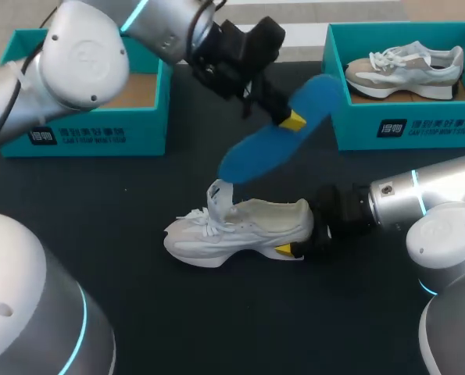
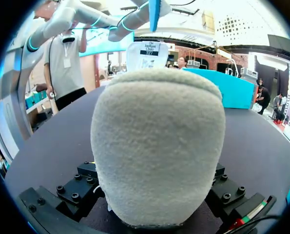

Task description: Take the shoe out of the shoebox, open the shoe tongue, remove and reinsert the insole, then place the shoe into the shoebox

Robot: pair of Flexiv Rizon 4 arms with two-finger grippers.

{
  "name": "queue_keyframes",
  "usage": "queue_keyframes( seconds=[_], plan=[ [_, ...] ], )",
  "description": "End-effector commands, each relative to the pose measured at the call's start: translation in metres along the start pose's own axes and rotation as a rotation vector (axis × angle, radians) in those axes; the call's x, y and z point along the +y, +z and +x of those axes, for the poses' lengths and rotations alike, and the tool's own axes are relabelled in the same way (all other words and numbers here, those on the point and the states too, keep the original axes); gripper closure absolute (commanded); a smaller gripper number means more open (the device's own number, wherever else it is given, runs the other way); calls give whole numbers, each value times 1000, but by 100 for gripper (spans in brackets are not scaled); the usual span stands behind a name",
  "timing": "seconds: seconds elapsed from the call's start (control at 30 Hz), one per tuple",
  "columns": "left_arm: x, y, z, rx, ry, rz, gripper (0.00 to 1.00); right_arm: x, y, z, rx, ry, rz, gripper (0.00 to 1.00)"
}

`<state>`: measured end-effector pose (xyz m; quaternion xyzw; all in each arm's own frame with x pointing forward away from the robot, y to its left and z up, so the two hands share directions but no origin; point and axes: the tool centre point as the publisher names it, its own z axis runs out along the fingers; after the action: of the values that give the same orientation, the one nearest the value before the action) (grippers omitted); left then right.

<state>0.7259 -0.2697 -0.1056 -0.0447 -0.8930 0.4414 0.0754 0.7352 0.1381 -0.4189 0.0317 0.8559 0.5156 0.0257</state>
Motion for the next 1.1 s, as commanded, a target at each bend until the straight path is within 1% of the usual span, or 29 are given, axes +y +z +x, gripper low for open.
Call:
queue_keyframes(
  seconds=[0.03,0.1,0.17,0.2,0.7,0.73,0.83,0.87,0.93,1.0,1.1],
  plan=[
    [-5,-8,11,-20,-6,118,100,-3,4,0,-1,0,3,100],
    [-12,-9,12,-14,-9,143,100,-3,4,0,-1,0,3,100],
    [-20,-9,12,-9,-5,150,100,-3,4,0,-1,0,3,100],
    [-23,-9,14,-56,9,113,100,-3,4,0,-1,0,3,100],
    [-23,-9,14,-56,9,113,100,-3,4,0,-1,0,3,100],
    [-19,-14,12,-43,-28,110,100,-3,4,0,-1,0,3,100],
    [-15,-30,8,30,-187,164,100,-3,4,0,-1,0,3,100],
    [-16,-37,8,118,-261,236,100,-3,4,0,-1,0,3,100],
    [-18,-44,12,216,-344,276,100,-3,4,0,-1,0,3,100],
    [-21,-49,15,249,-384,306,100,-3,4,0,-1,0,3,100],
    [-28,-59,16,310,-452,412,100,-3,4,0,-1,0,3,100]
  ],
)
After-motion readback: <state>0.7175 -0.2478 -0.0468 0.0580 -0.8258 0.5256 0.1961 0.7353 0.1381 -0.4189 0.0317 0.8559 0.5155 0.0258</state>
